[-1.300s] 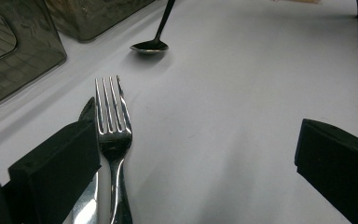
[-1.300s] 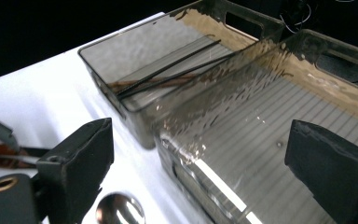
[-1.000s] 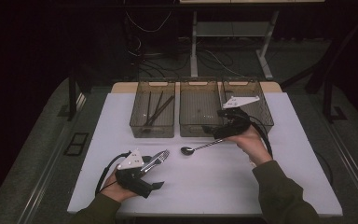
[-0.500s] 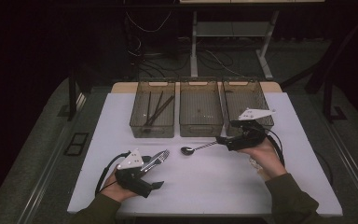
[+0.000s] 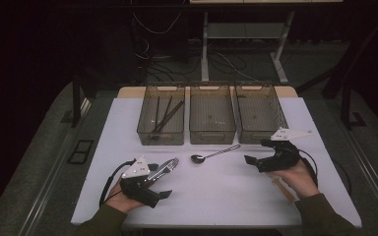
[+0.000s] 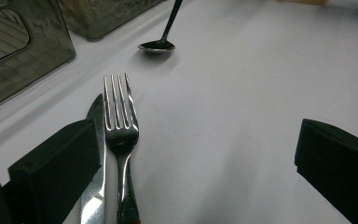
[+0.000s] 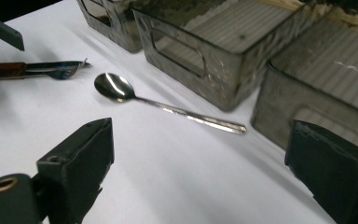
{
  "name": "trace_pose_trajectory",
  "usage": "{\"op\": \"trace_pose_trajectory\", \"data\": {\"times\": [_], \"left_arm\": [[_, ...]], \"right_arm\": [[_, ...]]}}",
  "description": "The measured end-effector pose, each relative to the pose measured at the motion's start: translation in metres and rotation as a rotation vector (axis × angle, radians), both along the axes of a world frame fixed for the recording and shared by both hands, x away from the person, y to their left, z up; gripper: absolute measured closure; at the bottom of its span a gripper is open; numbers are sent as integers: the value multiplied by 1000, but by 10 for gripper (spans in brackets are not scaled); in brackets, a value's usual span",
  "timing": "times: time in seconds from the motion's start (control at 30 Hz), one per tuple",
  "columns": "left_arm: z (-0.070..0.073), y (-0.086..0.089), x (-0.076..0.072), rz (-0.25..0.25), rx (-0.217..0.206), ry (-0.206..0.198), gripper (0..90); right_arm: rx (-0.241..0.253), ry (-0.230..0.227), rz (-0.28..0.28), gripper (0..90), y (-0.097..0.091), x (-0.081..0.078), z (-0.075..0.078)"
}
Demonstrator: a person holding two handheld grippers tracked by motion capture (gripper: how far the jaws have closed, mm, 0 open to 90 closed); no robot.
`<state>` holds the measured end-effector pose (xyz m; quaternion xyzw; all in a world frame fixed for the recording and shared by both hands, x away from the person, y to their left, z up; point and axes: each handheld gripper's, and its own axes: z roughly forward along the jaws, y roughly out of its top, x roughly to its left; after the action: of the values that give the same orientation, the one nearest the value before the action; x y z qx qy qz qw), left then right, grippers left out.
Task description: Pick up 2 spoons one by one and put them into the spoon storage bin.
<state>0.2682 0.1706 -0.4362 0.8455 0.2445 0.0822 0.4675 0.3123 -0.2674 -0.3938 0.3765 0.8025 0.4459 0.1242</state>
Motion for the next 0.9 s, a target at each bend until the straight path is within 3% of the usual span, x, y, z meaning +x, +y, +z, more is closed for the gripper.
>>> {"op": "trace_pose_trajectory", "data": {"times": [0.1, 0.4, 0.6, 0.7, 0.9], "left_arm": [[0, 1, 0, 2, -1, 1, 0], [0, 0, 0, -1, 1, 0, 0], [1, 0, 1, -6, 9, -4, 0], [1, -1, 0, 1, 6, 1, 0], [1, 0, 0, -1, 10, -2, 0]], "right_arm": [[0, -3, -10, 146, -10, -9, -1], [-31, 19, -43, 166, -33, -33, -8], [-71, 45, -57, 213, -45, -45, -13], [-118, 57, -65, 237, -49, -51, -17], [-130, 89, -72, 310, -59, -62, -24]]}}
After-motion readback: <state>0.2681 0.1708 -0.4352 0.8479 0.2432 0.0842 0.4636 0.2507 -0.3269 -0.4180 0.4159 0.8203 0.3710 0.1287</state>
